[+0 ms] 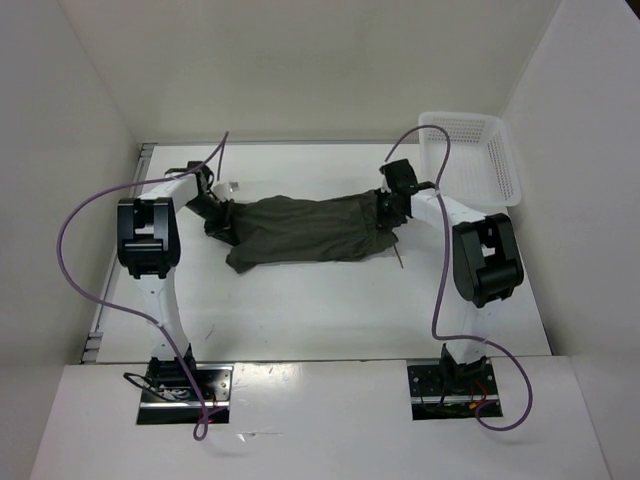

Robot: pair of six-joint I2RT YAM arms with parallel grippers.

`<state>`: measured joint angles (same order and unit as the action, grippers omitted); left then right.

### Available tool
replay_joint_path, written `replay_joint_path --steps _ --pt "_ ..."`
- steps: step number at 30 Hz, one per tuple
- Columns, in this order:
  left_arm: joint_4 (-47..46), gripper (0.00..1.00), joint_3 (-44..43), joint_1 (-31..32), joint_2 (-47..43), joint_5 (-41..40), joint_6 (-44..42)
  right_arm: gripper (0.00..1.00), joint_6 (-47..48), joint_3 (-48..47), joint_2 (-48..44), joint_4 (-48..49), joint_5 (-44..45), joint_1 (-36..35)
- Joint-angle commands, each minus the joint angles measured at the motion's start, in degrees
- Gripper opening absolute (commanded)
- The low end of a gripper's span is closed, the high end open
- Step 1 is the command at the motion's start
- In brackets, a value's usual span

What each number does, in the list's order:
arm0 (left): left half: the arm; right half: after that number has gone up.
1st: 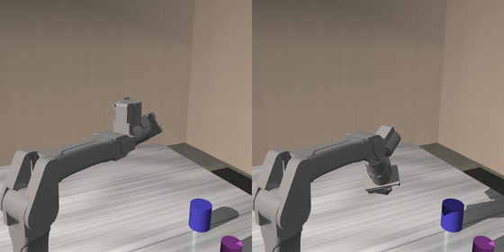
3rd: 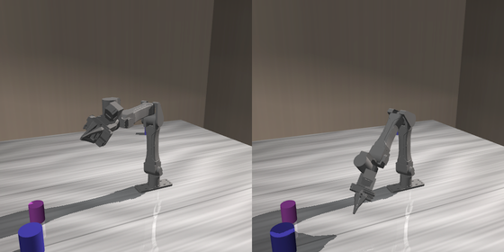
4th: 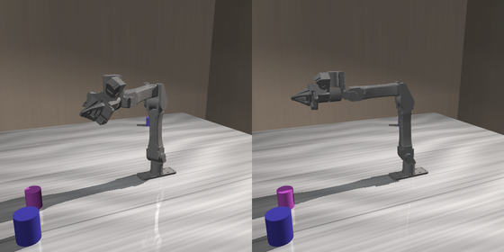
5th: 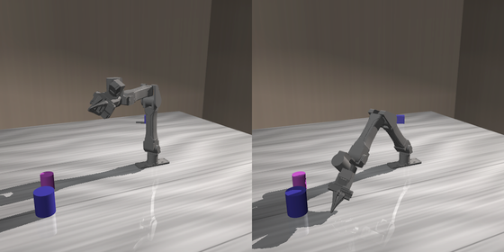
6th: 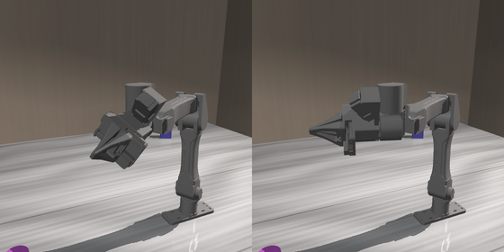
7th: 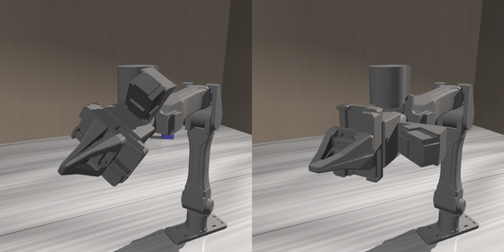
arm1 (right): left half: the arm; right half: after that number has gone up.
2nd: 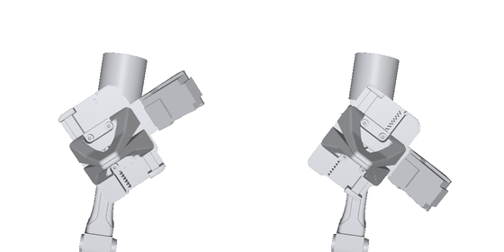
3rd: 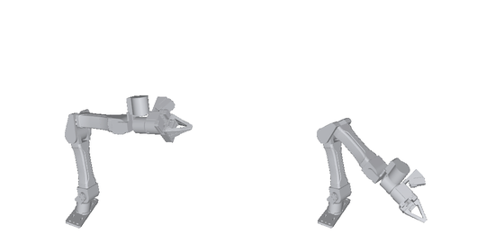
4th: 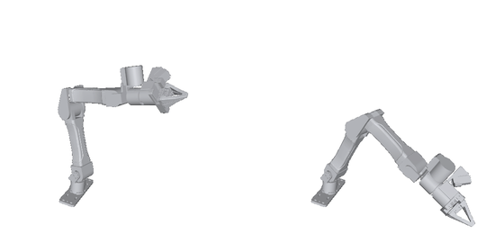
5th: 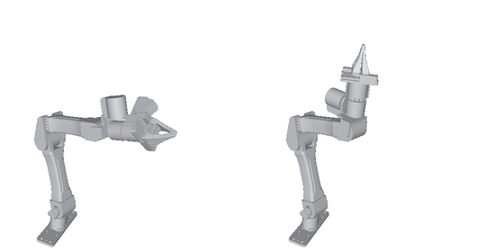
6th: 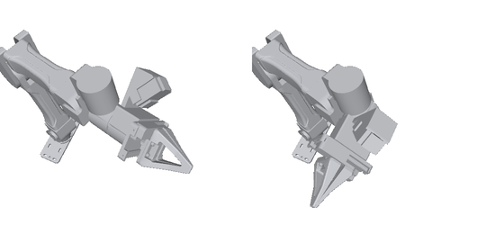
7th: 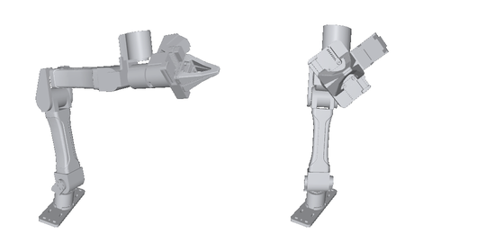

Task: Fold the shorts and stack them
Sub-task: Fold the shorts

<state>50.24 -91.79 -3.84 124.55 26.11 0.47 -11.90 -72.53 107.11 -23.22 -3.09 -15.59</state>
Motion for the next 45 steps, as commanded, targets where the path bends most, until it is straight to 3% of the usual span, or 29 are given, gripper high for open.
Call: replay_joint_path --steps 1,10,17,21,27,36,40,41,43,44,45 --pt "-1.72 0.0 -2.51 4.0 2.54 2.27 -0.47 0.0 5.04 -8.12 -6.12 -6.55 7.04 0.13" --pt "-3.04 0.0 -12.0 13.05 5.96 4.74 -0.47 0.0 11.19 -25.17 -6.83 -25.1 16.44 -0.4" --pt "-3.57 0.0 -22.63 18.41 9.12 5.88 -0.47 0.0 10.77 -34.42 -1.66 -30.74 21.63 -10.76" --pt "-4.62 0.0 -22.65 20.53 9.66 7.11 -0.47 0.0 8.22 -37.76 2.48 -31.27 21.64 -16.91" --pt "-7.78 0.0 -19.22 21.06 9.66 9.22 -0.47 0.0 6.1 -44.35 11.17 -30.74 20.06 -20.79" --pt "-10.69 0.0 -13.68 18.95 6.76 5.01 -0.47 0.0 5.05 -49.64 17.87 -30.21 17.95 -26.86" --pt "-11.3 0.0 -12.45 17.64 6.76 2.37 -0.47 0.11 5.05 -51.56 21.2 -29.69 16.72 -28.61" --pt "-11.3 0.0 -12.45 17.63 7.28 1.41 -0.47 0.26 5.05 -52.53 21.91 -29.17 16.72 -29.22" --pt "-11.3 0.0 -11.92 17.11 7.28 -0.17 -0.47 0.42 5.05 -55.34 22.44 -28.64 15.23 -29.23" --pt "-11.3 0.0 -11.92 17.11 7.28 -0.7 -0.47 0.55 5.05 -56.22 23.22 -28.63 14.53 -29.84" --pt "-11.3 0.01 -11.4 17.11 7.28 -1.4 -0.47 0.59 5.57 -57.53 23.23 -28.63 12.26 -29.84"
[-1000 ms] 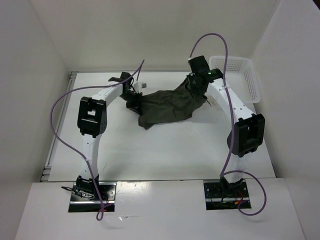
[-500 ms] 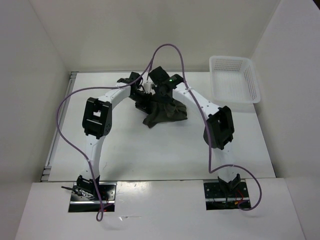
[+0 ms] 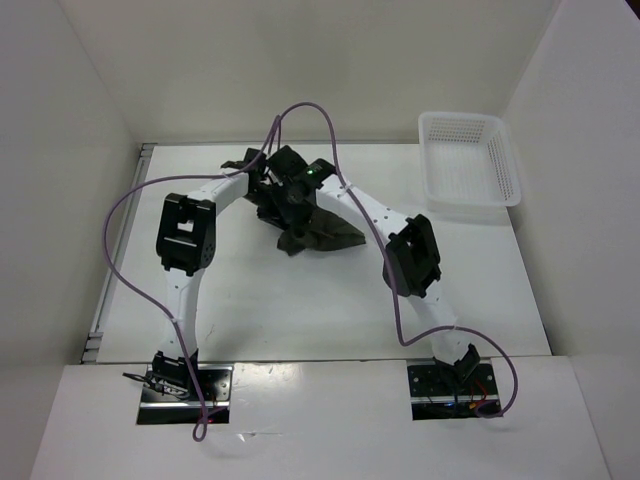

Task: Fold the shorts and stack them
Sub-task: Fold the shorts

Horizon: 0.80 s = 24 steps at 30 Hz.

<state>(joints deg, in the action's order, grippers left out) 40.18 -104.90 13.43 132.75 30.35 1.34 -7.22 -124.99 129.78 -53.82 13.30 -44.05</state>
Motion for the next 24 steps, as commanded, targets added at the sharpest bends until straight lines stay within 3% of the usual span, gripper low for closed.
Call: replay_joint_path --steps 1,2,5,10,13,16,17,19,24 --pt "-1.25 0.02 1.72 -0.86 -1.52 -5.65 -1.34 0.63 0.9 -5.7 1.09 2.49 -5.03 -1.39" --pt "-1.25 0.02 1.72 -0.86 -1.53 -6.26 -1.34 0.7 0.9 -7.18 1.09 2.49 -6.26 -1.91" --pt "-1.25 0.11 2.33 -2.09 -2.05 -7.75 -1.34 0.74 2.38 -11.22 0.04 3.63 -10.74 -1.91" --pt "-1.25 0.39 3.83 -6.3 -4.68 -9.17 -1.34 0.71 3.44 -12.66 -4.61 7.41 -13.92 -2.44" --pt "-0.55 0.54 3.31 -9.12 -7.23 -10.39 -1.34 0.54 3.97 -5.82 -11.1 11.8 -11.11 -2.44" --pt "0.86 0.7 1.2 -10.96 -10.04 -12.06 -1.34 0.48 6.51 10.77 -21.64 19.68 -9.7 -1.91" --pt "1.73 0.74 0.41 -10.97 -10.66 -12.07 -1.34 0.48 8.78 20.74 -24.45 21.81 -8.3 -1.91" --pt "2.27 0.75 -0.91 -11.49 -12.85 -12.68 -1.34 0.45 10.29 32.28 -30.51 26.55 -6.45 -1.91" --pt "4.89 0.8 -7.92 -10.97 -14.89 -1.01 -1.34 0.39 14.16 41.04 -30.82 31.31 0.15 -0.86"
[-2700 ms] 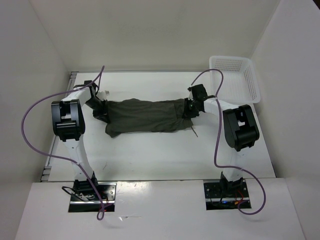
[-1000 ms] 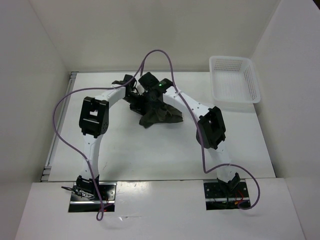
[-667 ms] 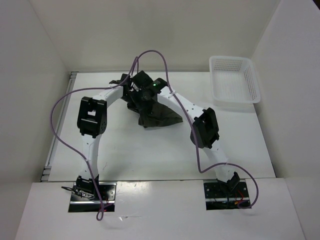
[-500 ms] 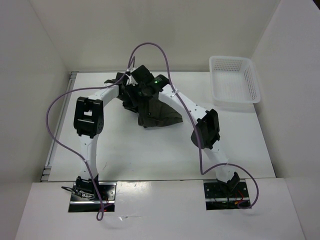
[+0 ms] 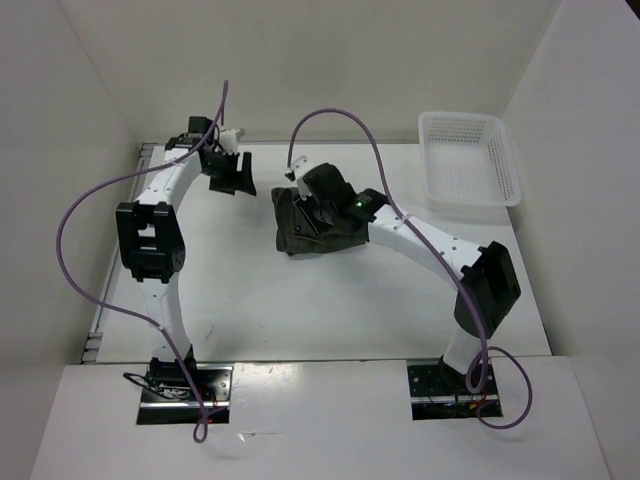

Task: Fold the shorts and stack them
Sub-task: Fold the shorts

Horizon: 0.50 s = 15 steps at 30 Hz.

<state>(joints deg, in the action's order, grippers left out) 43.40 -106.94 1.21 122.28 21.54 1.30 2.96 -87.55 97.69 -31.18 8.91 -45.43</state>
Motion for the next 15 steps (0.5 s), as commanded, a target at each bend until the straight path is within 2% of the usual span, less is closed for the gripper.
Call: replay_joint_path --steps 1,4,9,14,15 --pt "2.3 0.8 -7.48 3.25 -3.2 8.34 -1.3 0.42 4.59 5.0 1.28 11.29 3.93 0.52" --pt "4.85 0.81 -11.61 5.37 1.19 7.55 -1.3 0.5 5.48 5.55 3.55 14.82 0.85 0.52" --pt "5.47 0.81 -10.93 7.22 4.98 7.56 -1.3 0.61 5.48 4.84 6.37 17.2 0.85 0.52" --pt "4.95 0.74 -9.26 8.45 6.04 7.03 -1.3 0.64 5.48 2.83 10.32 17.82 0.23 -0.09" --pt "4.94 0.72 -9.26 9.06 6.04 7.02 -1.3 0.68 4.87 2.3 11.2 17.82 0.23 -0.1"
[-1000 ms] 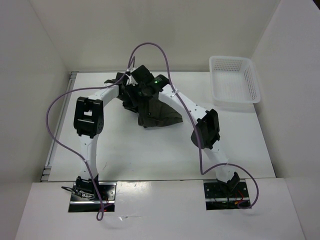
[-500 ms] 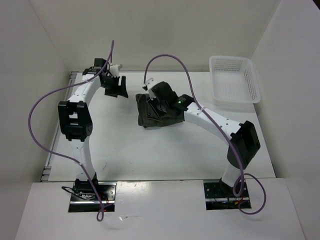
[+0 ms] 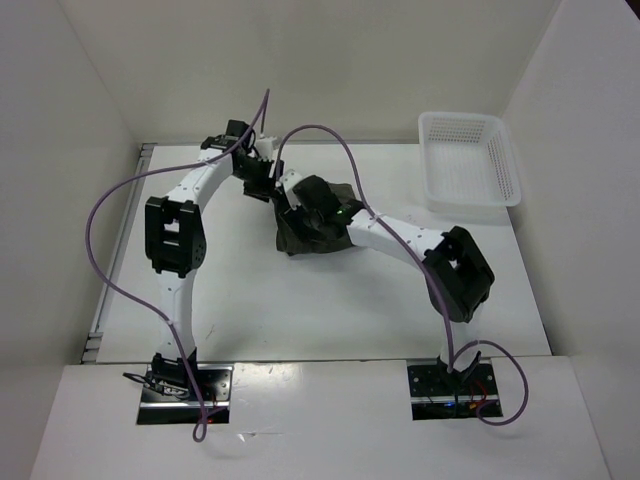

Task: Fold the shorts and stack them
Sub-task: Fold the shorts

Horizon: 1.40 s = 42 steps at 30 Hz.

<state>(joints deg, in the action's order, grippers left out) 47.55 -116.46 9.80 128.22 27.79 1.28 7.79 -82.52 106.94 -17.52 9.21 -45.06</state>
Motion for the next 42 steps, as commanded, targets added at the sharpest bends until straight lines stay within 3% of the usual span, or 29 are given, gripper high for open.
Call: replay_joint_path --steps 1,8,12,16,17,20,25,27,30,32,42 --pt "0.79 0.68 0.88 0.48 0.1 0.77 -1.28 0.69 0.03 -2.73 1.96 4.16 -0.07 -0.47" --pt "-1.05 0.67 4.14 0.48 0.88 0.59 -1.28 0.75 -4.01 -4.4 6.26 4.68 0.8 -0.47" --pt "-1.67 0.6 4.14 1.01 3.16 4.37 -1.28 0.75 -4.01 -6.59 9.34 5.21 4.05 -0.47" --pt "-2.46 0.48 2.83 1.62 4.67 6.48 -1.28 0.63 -4.63 -7.3 10.84 6.26 7.57 -0.47" --pt "-2.46 0.42 2.82 1.62 5.28 6.49 -1.28 0.53 -4.63 -7.3 10.84 6.27 8.18 -0.47" --pt "-2.99 0.35 2.82 1.62 5.8 9.2 -1.28 0.4 -4.63 -6.78 9.7 6.27 8.8 -0.47" --pt "-2.99 0.08 1.68 1.62 6.42 9.74 -1.28 0.4 -3.23 -6.16 6.01 6.27 8.28 -1.52" --pt "-3.6 0.01 1.06 1.62 6.42 9.22 -1.28 0.3 -2.09 -5.63 4.16 5.75 8.28 -1.52" --pt "-4.22 0.0 -0.86 1.62 5.38 8.6 -1.28 0.08 -1.29 -4.24 1.7 5.13 8.28 -1.52" --pt "-4.22 0.0 -1.83 1.62 4.84 8.6 -1.28 0.0 -0.06 -3.35 0.65 4.34 6.79 -1.52" --pt "-4.75 0.0 -5.44 1.62 8.53 6.84 -1.28 0.0 4.42 0.34 -6.48 -0.41 -7.28 -3.01"
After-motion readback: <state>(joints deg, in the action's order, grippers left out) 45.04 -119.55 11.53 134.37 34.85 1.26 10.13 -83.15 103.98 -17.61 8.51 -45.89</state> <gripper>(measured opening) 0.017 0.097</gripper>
